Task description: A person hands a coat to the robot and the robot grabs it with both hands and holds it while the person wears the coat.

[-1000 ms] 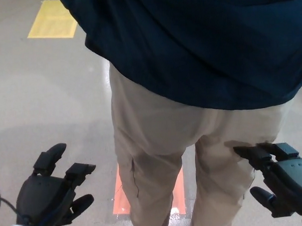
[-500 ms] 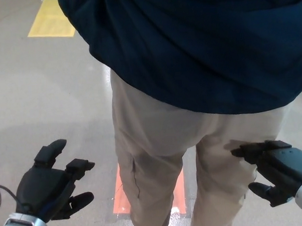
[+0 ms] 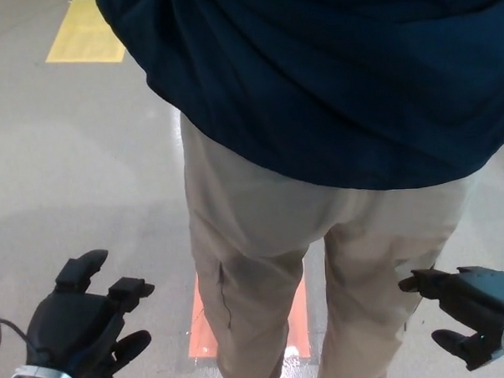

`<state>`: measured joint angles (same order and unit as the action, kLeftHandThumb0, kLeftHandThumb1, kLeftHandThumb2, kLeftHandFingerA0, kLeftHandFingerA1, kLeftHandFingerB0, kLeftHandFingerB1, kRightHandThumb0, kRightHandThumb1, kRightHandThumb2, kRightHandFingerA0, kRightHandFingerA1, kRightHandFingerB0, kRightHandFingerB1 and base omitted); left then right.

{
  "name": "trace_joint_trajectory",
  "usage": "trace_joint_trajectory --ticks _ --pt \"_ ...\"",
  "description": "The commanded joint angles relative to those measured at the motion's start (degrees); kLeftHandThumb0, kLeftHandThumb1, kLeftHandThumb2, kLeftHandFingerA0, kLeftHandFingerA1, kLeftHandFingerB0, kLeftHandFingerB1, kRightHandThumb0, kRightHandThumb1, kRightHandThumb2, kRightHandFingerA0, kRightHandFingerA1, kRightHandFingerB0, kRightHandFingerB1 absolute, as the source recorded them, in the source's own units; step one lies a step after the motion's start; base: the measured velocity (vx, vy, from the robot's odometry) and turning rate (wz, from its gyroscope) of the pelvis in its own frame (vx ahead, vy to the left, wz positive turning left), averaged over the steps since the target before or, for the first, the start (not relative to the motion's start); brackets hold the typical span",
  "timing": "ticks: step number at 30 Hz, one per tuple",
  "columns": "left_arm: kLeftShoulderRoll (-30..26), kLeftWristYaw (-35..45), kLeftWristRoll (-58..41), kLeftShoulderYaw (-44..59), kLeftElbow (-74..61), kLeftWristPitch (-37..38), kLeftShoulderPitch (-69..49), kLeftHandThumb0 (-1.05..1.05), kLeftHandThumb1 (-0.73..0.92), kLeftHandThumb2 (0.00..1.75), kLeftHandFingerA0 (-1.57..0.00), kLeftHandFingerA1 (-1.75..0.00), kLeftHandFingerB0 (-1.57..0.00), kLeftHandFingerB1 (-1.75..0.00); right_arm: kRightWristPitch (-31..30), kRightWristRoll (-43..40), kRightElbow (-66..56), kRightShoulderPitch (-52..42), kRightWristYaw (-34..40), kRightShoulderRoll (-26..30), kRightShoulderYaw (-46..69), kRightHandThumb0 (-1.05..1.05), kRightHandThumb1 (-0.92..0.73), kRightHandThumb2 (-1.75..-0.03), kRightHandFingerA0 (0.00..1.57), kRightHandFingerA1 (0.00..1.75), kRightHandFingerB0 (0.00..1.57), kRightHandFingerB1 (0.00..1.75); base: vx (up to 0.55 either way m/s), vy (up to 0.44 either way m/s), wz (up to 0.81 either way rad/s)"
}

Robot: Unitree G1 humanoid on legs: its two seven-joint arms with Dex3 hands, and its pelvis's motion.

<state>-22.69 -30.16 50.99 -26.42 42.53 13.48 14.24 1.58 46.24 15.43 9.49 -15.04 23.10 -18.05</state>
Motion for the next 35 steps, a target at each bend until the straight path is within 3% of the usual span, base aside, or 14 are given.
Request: trace_joint_trajectory --ticks 1,2,3,4,5,6,7,9,10,27,28,30,31,35 --pt "-1.15 2.07 -0.33 0.0 -1.19 -3.02 0.07 -0.73 0.77 1.13 -0.33 -0.49 -0.34 -0.48 -1.07 -2.02 0.19 0.42 -0.89 1.65 0.19 -0.51 -0.82 -0.65 0.27 0.32 0.24 0.3 0.0 0.0 0.0" --pt "-1.08 2.16 -0.36 0.04 -1.15 -3.2 0.43 -0.73 0.77 1.13 -0.33 -0.49 -0.34 -0.48 -1.15 -2.19 0.24 0.77 -0.96 1.74 0.26 -0.51 -0.82 -0.65 0.27 0.32 0.24 0.3 0.0 0.0 0.0" --pt "-0.44 0.59 -1.15 0.66 -0.2 -2.58 1.02 -0.7 0.71 1.09 -0.41 -0.52 -0.2 -0.43 -1.42 -2.33 0.2 1.37 -1.32 1.87 0.33 -0.51 -0.81 -0.65 0.27 0.32 0.23 0.29 0.0 0.0 0.0" --pt "0.38 0.0 -2.89 1.74 0.88 -1.59 1.74 -0.77 0.72 0.94 -0.37 -0.45 -0.22 -0.41 -1.67 -2.62 0.16 2.08 -1.73 2.02 0.48 -0.28 -0.58 -1.09 0.09 0.49 0.09 0.48 0.0 0.0 0.0" --pt "1.17 0.39 -5.15 3.08 1.54 -0.33 2.09 -0.75 0.66 0.91 -0.36 -0.46 -0.12 -0.39 -1.75 -2.92 0.14 2.52 -1.93 2.14 0.64 -0.51 -0.81 -0.65 0.27 0.32 0.23 0.3 0.0 0.0 0.0" --pt "1.87 0.84 -7.23 4.35 2.04 0.87 2.29 -0.75 0.66 0.91 -0.36 -0.46 -0.12 -0.39 -1.79 -3.2 0.14 2.81 -2.03 2.26 0.74 -0.51 -0.81 -0.65 0.27 0.32 0.23 0.3 0.0 0.0 0.0" --pt "3.0 1.0 -9.61 6.11 2.66 1.87 2.55 -0.72 0.61 0.87 -0.37 -0.46 -0.1 -0.37 -2.02 -3.34 0.11 3.14 -2.16 2.41 0.83 -0.28 -0.58 -1.09 0.09 0.49 0.08 0.49 0.0 0.0 0.0" --pt "4.64 1.2 -12.47 8.72 3.64 2.72 3.12 -0.66 0.56 0.82 -0.39 -0.46 -0.07 -0.34 -2.56 -3.31 0.24 3.58 -2.11 2.54 0.82 -0.28 -0.58 -1.09 0.08 0.49 0.08 0.48 0.0 0.0 0.0" --pt "5.29 3.06 -14.14 10.16 3.31 2.08 3.18 -0.57 0.53 0.75 -0.41 -0.45 -0.07 -0.29 -2.67 -3.23 0.04 3.49 -1.96 2.64 0.8 -0.52 -0.8 -0.64 0.27 0.32 0.22 0.29 0.0 0.0 0.0" --pt "3.79 1.85 -13.37 8.81 9.61 11.1 6.34 -0.5 0.54 0.72 -0.37 -0.42 -0.07 -0.32 -2.53 -4.81 1.0 5.31 -1.54 3.13 0.44 -0.49 -0.79 -0.64 0.32 0.33 0.21 0.29 0.0 0.0 0.0" --pt "3.28 3.09 -13.25 8.37 9.86 11.68 6.73 -0.42 0.65 0.62 -0.38 -0.34 -0.06 -0.21 -2.56 -4.77 1.05 5.48 -1.49 3.16 0.39 -0.49 -0.79 -0.64 0.32 0.33 0.2 0.29 0.0 0.0 0.0" --pt "2.32 5.27 -12.78 7.43 10.01 12.0 7.42 -0.44 0.67 0.6 -0.38 -0.33 -0.04 -0.25 -2.87 -4.46 1.13 5.84 -1.58 3.25 0.11 -0.5 -0.8 -0.64 0.31 0.33 0.2 0.28 0.0 0.0 0.0" --pt "2.17 6.03 -12.85 7.24 9.92 11.62 7.56 -0.49 0.56 0.82 -0.28 -0.44 0.0 -0.24 -2.93 -4.47 1.16 5.87 -1.46 3.19 0.08 -0.5 -0.79 -0.64 0.31 0.33 0.2 0.29 0.0 0.0 0.0" --pt "1.48 9.64 -13.29 6.68 9.3 9.59 8.33 -0.52 0.59 0.84 -0.31 -0.45 0.0 -0.23 -2.71 -4.54 1.68 6.42 -0.85 3.05 -0.08 -0.5 -0.79 -0.64 0.31 0.33 0.2 0.29 0.0 0.0 0.0"
